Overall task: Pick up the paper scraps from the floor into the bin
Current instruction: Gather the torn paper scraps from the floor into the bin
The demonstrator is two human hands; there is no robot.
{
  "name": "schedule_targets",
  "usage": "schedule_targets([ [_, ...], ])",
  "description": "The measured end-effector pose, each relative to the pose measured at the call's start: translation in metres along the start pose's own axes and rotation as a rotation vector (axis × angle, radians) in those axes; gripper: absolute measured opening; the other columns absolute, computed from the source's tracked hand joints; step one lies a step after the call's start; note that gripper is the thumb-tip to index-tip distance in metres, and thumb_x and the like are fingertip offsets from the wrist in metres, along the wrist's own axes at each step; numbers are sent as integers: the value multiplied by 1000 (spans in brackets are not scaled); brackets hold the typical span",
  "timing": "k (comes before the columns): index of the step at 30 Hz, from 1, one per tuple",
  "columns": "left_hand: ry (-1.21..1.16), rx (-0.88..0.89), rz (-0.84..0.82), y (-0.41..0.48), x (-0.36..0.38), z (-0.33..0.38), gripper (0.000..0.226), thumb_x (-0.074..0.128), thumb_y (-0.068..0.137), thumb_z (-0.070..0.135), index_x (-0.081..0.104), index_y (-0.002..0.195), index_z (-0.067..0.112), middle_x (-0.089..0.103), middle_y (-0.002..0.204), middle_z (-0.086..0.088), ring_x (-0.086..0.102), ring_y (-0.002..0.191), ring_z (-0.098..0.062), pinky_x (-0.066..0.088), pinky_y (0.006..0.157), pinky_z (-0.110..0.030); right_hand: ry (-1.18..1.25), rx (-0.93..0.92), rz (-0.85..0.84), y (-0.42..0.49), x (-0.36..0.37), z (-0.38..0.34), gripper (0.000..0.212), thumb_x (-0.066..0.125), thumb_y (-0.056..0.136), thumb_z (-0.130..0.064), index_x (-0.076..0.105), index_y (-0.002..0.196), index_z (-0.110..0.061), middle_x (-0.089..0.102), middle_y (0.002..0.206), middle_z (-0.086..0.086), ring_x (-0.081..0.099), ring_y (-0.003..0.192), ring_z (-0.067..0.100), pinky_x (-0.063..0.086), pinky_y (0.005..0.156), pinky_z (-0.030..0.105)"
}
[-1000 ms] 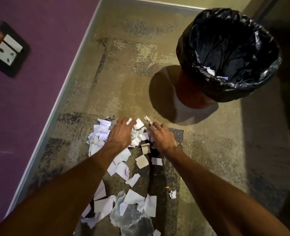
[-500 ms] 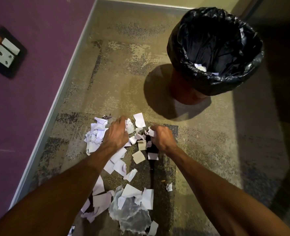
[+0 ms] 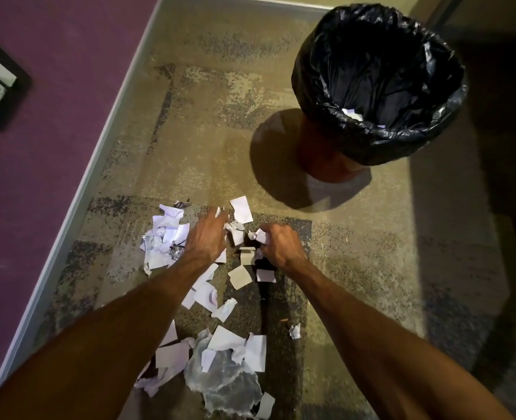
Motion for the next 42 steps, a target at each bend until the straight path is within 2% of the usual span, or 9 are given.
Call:
schedule_targets([
  [3, -68, -21, 55, -6, -17, 2, 28, 66, 98, 2, 66, 124, 11, 66, 125, -15, 66, 108, -35, 52, 84, -37, 62, 32, 8, -9, -8, 0, 32, 81, 89, -11, 74, 121, -12, 75, 110, 7, 70, 97, 25, 55, 81, 31],
  [8, -193, -47, 107, -7, -70, 15, 22, 70, 93, 4, 74, 110, 18, 71, 113, -10, 71, 98, -33, 51, 77, -33, 179, 8, 105, -27, -57, -13, 19, 80, 94, -30, 63, 85, -26, 63, 79, -9, 57, 66, 11, 33, 52, 20],
  [11, -210, -17, 133, -2, -115, 37, 22, 69, 91, 3, 74, 109, 16, 72, 117, -10, 69, 103, -36, 45, 77, -30, 201, -45, 212, -40, -108, -32, 12, 76, 94, -27, 73, 100, -16, 72, 93, -2, 60, 75, 14, 30, 55, 13],
  [14, -240, 21, 199, 9, -171, 70, 24, 67, 93, 6, 74, 113, 17, 71, 126, -11, 66, 113, -35, 40, 80, -29, 213, -107, 317, -50, -169, -54, 25, 75, 90, -25, 76, 113, -16, 76, 105, 0, 66, 89, 17, 37, 64, 22],
  [19, -246, 136, 330, 45, -266, 140, 24, 69, 92, 10, 74, 114, 18, 73, 119, -15, 68, 102, -36, 46, 77, -32, 371, -150, 499, -56, -267, -72, 29, 78, 88, -24, 77, 117, -21, 77, 108, -4, 70, 93, 14, 61, 83, 35],
  [26, -275, 286, 444, 102, -324, 234, 18, 75, 94, 16, 75, 111, 16, 73, 107, -13, 63, 90, -26, 47, 75, -31, 495, -65, 759, -44, -377, -44, 5, 74, 90, -21, 73, 88, -16, 75, 79, 1, 74, 74, 21, 63, 64, 42],
  [35, -238, 232, 270, 154, -271, 286, 25, 77, 94, 29, 77, 117, 19, 76, 120, -8, 69, 114, -31, 57, 96, -41, 402, 151, 586, 4, -391, 3, 35, 75, 85, -11, 73, 120, -13, 76, 109, 8, 73, 95, 25, 51, 61, 23],
  [39, -271, 215, 181, 155, -258, 290, 34, 79, 92, 27, 75, 125, 25, 74, 129, -3, 68, 119, -25, 54, 101, -36, 402, 171, 494, 9, -391, 14, 45, 79, 82, -2, 71, 125, -16, 72, 119, 11, 71, 106, 27, 62, 76, 35],
  [42, -293, 224, 142, 155, -256, 291, 43, 76, 91, 21, 72, 133, 28, 74, 129, -4, 68, 117, -22, 52, 102, -34, 449, 153, 407, 13, -388, 22, 65, 84, 80, 2, 67, 140, -17, 70, 133, 13, 73, 101, 25, 61, 68, 31],
])
Point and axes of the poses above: each hand's wrist, its own y-axis towards the middle knuckle, its own x-axis out of the palm, z = x × y, the point moved 4 cm from there along y, towards the middle knuckle
